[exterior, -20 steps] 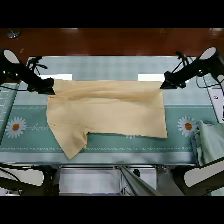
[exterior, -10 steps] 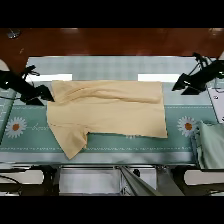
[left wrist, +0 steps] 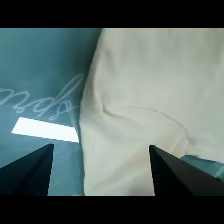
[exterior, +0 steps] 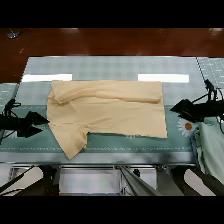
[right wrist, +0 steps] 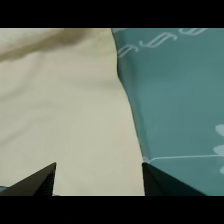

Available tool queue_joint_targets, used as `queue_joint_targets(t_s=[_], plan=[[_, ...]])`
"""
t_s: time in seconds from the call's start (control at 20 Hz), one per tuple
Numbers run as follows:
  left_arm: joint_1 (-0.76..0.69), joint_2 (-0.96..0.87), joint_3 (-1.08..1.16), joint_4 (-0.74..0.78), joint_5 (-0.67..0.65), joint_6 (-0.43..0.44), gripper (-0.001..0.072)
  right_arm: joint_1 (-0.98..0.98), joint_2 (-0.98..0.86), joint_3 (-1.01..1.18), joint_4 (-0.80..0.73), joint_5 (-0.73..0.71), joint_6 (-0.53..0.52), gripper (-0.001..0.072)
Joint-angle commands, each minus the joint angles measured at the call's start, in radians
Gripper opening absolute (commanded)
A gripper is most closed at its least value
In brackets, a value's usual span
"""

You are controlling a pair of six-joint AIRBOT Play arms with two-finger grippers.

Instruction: Fold the shirts.

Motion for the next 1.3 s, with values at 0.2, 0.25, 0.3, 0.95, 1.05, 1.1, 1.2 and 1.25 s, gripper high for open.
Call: queue_joint_targets(t_s=[0.2,0.25,0.3,0.95,1.05,1.1,1.2,1.25], plan=[[-0.111,0.052,-0.182,-0.154,0.137,0.04,0.0704,-0.001,0.056,-0.128,0.146,-0.063,-0.035,0.0618],[-0.14,0.051,-0.184,-0.154,0.138,0.048,0.0704,-0.001,0.056,-0.128,0.148,-0.063,-0.035,0.0618],[-0.172,0.051,-0.184,-0.134,0.137,0.058,0.0704,-0.002,0.056,-0.128,0.153,-0.06,-0.032,0.0618],[-0.244,0.05,-0.105,-0.14,0.044,0.135,0.0016,-0.113,0.056,-0.195,-0.069,0.124,0.037,0.0618],[-0.245,0.05,-0.105,-0.14,0.045,0.136,0.0016,-0.113,0.053,-0.236,-0.041,0.105,0.023,0.0618],[-0.245,0.05,-0.105,-0.14,0.045,0.135,0.0016,-0.107,0.042,-0.243,-0.038,0.103,0.024,0.0618],[-0.245,0.05,-0.105,-0.14,0.045,0.135,0.0016,-0.047,0.018,-0.244,-0.037,0.115,0.031,0.0618],[-0.245,0.05,-0.105,-0.14,0.045,0.135,0.0016,-0.003,0.01,-0.244,-0.036,0.087,0.043,0.0618]])
